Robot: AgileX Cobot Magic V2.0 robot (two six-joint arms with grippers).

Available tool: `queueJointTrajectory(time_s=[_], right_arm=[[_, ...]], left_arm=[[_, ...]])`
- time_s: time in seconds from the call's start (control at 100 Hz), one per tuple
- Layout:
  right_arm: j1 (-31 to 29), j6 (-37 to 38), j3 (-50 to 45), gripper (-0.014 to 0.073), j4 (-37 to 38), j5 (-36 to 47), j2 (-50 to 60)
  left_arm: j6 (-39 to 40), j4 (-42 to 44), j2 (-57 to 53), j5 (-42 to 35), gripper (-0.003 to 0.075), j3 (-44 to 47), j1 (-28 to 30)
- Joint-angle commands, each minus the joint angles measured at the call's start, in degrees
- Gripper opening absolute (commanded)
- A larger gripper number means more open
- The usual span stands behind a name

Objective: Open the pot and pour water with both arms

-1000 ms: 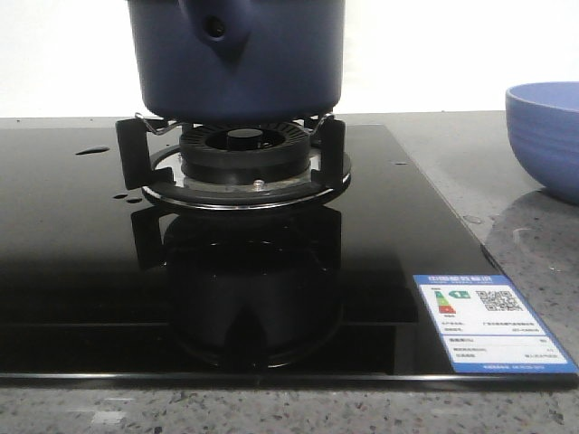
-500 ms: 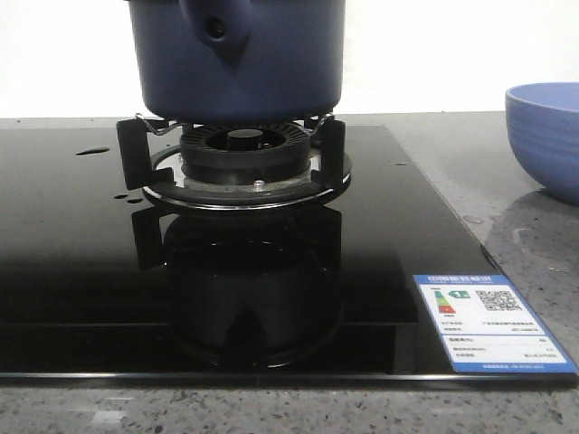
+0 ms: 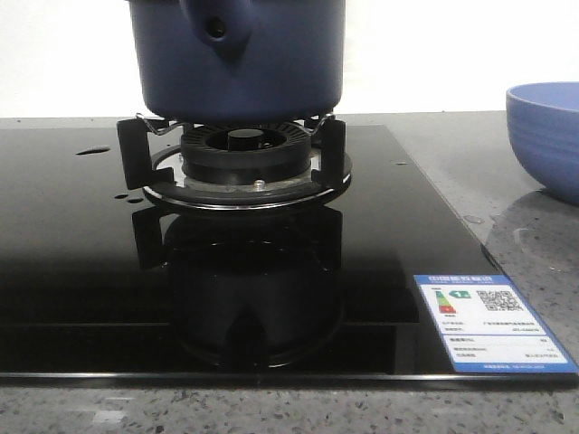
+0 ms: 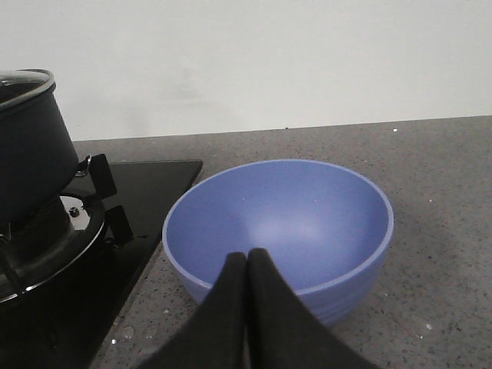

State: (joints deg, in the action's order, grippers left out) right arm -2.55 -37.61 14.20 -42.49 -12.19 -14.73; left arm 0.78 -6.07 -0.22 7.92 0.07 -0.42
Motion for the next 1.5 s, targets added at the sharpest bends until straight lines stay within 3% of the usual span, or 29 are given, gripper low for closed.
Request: queueJointTrajectory(time_s=[0.0, 0.5, 0.55, 0.67, 0.73, 1.0, 1.06, 1.49], right_arm=[[0.1, -0.5, 1.6, -0.0067, -0.7, 3.8, -0.2], [0.0, 0.9, 1.5, -0.0067, 1.9, 5.0, -0.2], [0.0, 7.3, 1.3, -0.0067, 7.8, 5.9, -0.2], [0.0, 32.7, -0.7, -0.0067, 32.4, 8.9, -0.2], [0.0, 38.1, -3.0, -0.0067, 40.2, 11.2, 0.1], [0.0, 38.2, -16.4, -0.0067, 41.8, 14.2, 12.9], [0.0, 38.2, -16.2, -0.0067, 42.5, 8.7, 16.5], [-0.2, 38.2, -16.3, -0.0067, 43.0, 7.5, 16.3]], left_arm=[[0.5, -0.2, -1.6, -4.1, -0.0019, 1.9, 0.2], [0.5, -0.2, -1.6, -4.1, -0.0019, 1.9, 0.2], [0.5, -0.2, -1.6, -4.1, -0.0019, 1.9, 0.2], [0.5, -0.2, -1.6, -4.1, -0.0019, 1.9, 0.2], [0.5, -0.2, -1.6, -4.1, -0.0019, 1.9, 0.2], [0.5, -0.2, -1.6, -4.1, -0.0019, 1.9, 0.2], [0.5, -0.2, -1.6, -4.1, -0.0019, 1.9, 0.2], [0.5, -0.2, -1.4, -4.2, -0.0019, 1.9, 0.2]])
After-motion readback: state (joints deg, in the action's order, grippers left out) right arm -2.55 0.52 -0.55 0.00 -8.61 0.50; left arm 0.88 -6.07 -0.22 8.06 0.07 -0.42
